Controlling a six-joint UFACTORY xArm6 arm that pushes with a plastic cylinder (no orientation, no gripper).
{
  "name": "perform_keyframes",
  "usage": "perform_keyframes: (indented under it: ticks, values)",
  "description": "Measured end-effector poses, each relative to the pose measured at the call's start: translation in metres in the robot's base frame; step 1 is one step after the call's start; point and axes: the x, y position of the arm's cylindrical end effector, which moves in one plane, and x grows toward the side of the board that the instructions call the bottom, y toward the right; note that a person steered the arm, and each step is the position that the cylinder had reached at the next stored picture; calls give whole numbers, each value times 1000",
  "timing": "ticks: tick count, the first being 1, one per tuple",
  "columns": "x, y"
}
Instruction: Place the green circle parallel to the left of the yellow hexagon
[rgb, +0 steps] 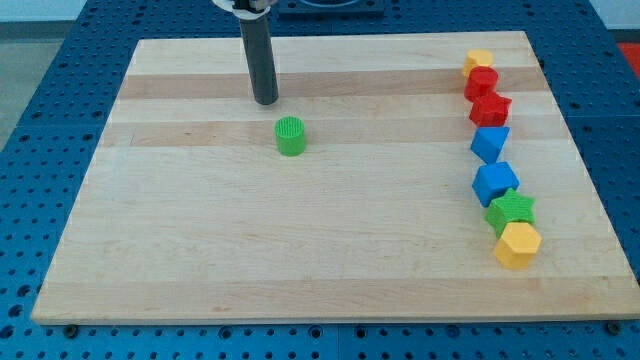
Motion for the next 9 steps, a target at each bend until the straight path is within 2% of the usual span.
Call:
perform_keyframes:
  ticks: [4, 6, 7, 9]
  values:
    - [30, 17]
    - [80, 17]
    - [83, 17]
    - [117, 17]
